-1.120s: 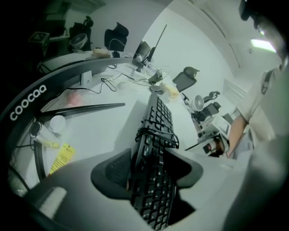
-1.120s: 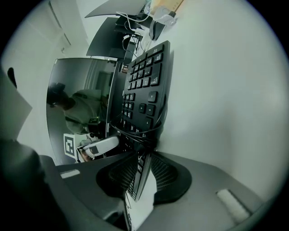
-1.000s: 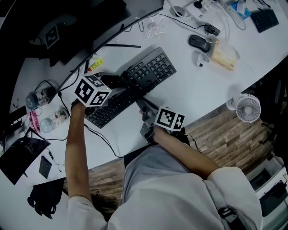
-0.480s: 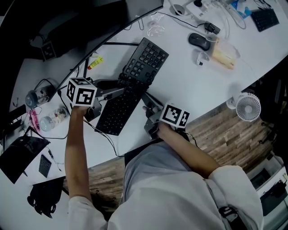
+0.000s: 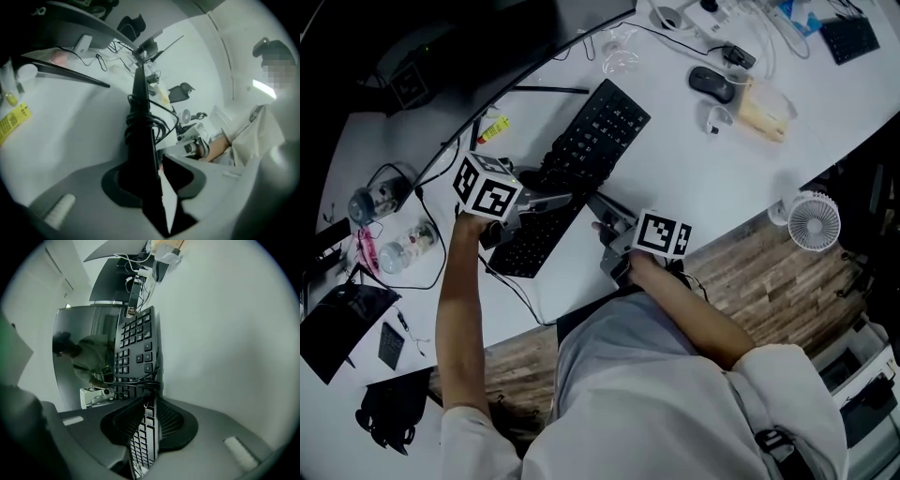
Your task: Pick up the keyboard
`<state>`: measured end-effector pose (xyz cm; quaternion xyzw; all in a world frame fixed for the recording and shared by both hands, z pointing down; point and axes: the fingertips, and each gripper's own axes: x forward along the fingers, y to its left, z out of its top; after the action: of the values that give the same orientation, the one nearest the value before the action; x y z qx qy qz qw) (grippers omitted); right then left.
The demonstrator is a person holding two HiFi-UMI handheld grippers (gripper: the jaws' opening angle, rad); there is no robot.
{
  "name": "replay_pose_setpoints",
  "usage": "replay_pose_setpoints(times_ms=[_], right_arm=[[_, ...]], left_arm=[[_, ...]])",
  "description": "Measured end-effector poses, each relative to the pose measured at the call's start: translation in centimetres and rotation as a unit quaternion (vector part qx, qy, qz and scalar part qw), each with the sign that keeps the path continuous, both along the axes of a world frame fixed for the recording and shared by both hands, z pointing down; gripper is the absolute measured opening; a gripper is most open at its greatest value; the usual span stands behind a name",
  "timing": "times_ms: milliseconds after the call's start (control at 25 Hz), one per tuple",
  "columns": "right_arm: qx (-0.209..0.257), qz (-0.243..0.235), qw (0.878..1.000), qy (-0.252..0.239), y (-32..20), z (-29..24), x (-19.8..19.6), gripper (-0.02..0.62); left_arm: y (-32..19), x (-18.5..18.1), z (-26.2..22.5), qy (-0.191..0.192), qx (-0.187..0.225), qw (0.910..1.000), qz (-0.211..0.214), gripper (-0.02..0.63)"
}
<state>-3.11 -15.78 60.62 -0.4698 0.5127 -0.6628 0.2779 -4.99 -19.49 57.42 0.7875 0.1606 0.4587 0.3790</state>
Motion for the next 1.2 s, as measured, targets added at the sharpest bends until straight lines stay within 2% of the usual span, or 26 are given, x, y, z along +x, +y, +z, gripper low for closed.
replay_pose_setpoints(times_ms=[120,360,600,800,1200], right_arm=[[-0.007,0.001,1.0,0.007,0.3,0.2,0.4,0.069],[0.003,-0.024,0.999,0.026,0.5,0.2,0.8,0.06],[0.023,-0.061,0.997,0.03,0.5,-0.1,0.1,0.063],[0.03,-0.073,0.997,0.024,0.9,-0.5,0.0,0.064],[0.069,-0.109,0.991,0.026,1.8,-3.1,-0.4,0.055]], left_arm=[[1.3,-0.3,1.5,-0.021,0.005,0.9997,0.011,0.0],[1.5,-0.7,2.2,-0.007,-0.025,0.997,-0.073,0.0],[1.8,-1.7,1.7,0.001,-0.027,0.9936,-0.11,0.0],[2.2,-1.8,1.3,0.004,-0.02,0.9921,-0.124,0.0],[3.2,-2.4,-1.5,0.039,-0.011,0.9883,-0.147,0.0]])
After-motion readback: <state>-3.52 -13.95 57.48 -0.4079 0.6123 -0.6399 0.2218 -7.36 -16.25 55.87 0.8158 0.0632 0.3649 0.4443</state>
